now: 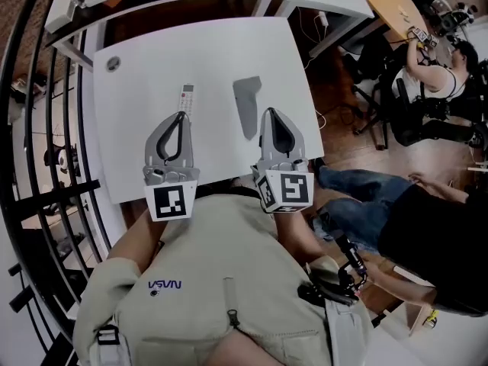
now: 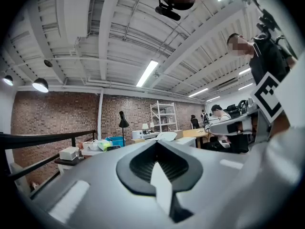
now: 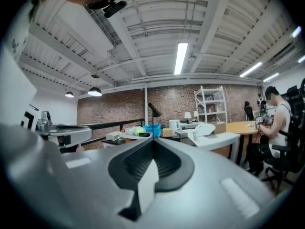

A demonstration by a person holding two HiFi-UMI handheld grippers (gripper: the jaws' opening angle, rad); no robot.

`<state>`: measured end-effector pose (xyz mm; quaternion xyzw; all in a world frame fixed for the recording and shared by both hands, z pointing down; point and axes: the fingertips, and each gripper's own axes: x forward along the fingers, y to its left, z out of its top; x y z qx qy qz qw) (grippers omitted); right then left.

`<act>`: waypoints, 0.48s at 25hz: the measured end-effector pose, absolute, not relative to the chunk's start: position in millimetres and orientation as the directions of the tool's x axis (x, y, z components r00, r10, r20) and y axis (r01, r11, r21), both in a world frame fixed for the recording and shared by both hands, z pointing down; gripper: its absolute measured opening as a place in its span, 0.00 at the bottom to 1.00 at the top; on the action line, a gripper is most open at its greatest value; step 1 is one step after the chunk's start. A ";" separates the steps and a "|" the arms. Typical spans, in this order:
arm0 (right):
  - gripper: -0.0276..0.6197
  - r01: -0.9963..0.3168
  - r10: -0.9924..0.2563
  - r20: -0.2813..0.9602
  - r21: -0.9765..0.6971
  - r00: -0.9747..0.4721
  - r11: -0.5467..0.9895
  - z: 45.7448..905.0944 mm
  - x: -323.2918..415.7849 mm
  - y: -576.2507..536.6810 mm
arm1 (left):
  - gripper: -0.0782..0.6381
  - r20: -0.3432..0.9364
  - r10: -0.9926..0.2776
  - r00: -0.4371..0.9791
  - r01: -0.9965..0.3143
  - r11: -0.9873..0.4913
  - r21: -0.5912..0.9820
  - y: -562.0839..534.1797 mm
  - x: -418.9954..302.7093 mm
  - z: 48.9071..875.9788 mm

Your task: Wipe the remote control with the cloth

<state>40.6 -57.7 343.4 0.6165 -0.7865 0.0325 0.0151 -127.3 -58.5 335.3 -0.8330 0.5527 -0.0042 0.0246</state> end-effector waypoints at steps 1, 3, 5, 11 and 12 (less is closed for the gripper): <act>0.04 -0.969 -0.967 0.060 -0.034 -0.247 0.245 342.8 41.8 -56.6 | 0.12 -0.020 -0.924 0.381 -0.924 -0.380 -0.050 -56.7 -126.7 334.5; 0.04 -0.963 -0.962 0.053 -0.039 -0.267 0.265 342.9 45.2 -55.3 | 0.12 -0.025 -0.933 0.360 -0.932 -0.358 -0.056 -52.4 -124.1 332.5; 0.04 -0.957 -0.956 0.048 -0.044 -0.289 0.287 342.9 49.4 -52.9 | 0.12 -0.023 -0.941 0.336 -0.941 -0.335 -0.057 -45.4 -119.2 332.7; 0.04 -0.933 -0.934 0.007 -0.018 -0.358 0.358 335.2 71.8 -40.9 | 0.12 -0.034 -0.956 0.292 -0.954 -0.289 -0.081 -16.5 -82.0 338.6; 0.04 -0.929 -0.929 0.003 -0.013 -0.369 0.369 335.0 77.1 -38.8 | 0.12 -0.038 -0.957 0.286 -0.956 -0.282 -0.085 -11.2 -73.7 339.5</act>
